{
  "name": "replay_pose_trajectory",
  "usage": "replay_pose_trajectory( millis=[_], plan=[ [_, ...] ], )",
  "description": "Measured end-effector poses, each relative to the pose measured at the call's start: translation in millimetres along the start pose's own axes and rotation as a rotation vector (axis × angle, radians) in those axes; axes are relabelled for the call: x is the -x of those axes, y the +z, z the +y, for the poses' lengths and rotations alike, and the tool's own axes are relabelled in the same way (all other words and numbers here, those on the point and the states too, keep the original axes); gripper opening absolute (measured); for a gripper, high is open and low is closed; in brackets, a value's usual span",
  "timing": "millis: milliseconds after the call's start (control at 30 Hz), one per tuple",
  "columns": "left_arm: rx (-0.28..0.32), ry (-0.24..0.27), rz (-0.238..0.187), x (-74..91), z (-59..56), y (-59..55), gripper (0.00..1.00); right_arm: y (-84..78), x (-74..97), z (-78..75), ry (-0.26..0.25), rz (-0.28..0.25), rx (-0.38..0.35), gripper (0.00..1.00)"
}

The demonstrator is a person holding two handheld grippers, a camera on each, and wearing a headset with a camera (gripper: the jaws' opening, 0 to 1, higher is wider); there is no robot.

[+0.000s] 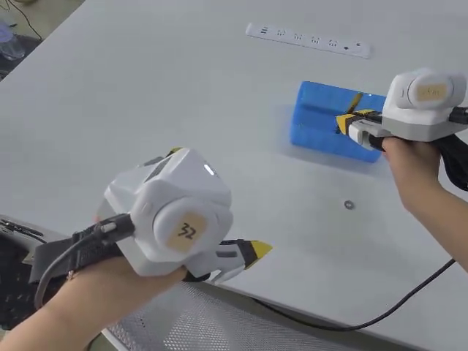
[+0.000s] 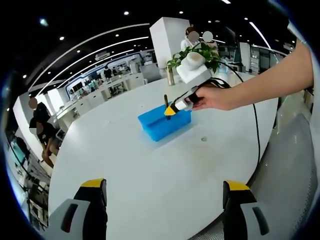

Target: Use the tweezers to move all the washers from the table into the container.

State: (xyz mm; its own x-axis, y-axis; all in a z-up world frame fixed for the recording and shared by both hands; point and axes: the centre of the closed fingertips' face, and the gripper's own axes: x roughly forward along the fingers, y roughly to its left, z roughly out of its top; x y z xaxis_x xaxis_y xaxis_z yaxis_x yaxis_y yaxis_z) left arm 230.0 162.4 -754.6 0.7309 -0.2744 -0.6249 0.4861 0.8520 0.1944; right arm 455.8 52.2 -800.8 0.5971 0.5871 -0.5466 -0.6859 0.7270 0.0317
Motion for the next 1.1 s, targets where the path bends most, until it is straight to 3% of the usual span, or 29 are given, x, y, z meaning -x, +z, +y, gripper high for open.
replay_pose_trajectory(
  millis=[167, 333, 433, 767, 933, 1100],
  plan=[
    [0.014, 0.015, -0.019, 0.5, 2.4, 3.5, 0.99, -1.1, 1.2, -1.2, -0.004, -0.007, -0.010, 0.04],
    [0.027, 0.000, -0.033, 1.8, 0.1, 7.1, 0.99, 1.2, 4.4, 1.9, 0.007, 0.002, 0.002, 0.04],
    [0.022, 0.002, -0.030, 2.3, 0.3, 7.0, 0.99, 10.1, 10.8, 3.2, 0.015, -0.033, -0.009, 0.04],
    [0.020, -0.004, -0.038, 1.9, -1.6, 8.2, 0.99, 39.7, 55.0, 11.3, 0.022, -0.136, -0.002, 0.04],
    [0.020, -0.005, -0.043, 2.4, -1.7, 9.9, 0.99, 45.6, 79.0, 18.4, 0.022, -0.173, 0.001, 0.04],
    [0.015, -0.002, -0.043, 2.5, 0.0, 9.4, 0.99, 39.4, 95.2, 29.9, 0.041, -0.176, -0.008, 0.04]
  ],
)
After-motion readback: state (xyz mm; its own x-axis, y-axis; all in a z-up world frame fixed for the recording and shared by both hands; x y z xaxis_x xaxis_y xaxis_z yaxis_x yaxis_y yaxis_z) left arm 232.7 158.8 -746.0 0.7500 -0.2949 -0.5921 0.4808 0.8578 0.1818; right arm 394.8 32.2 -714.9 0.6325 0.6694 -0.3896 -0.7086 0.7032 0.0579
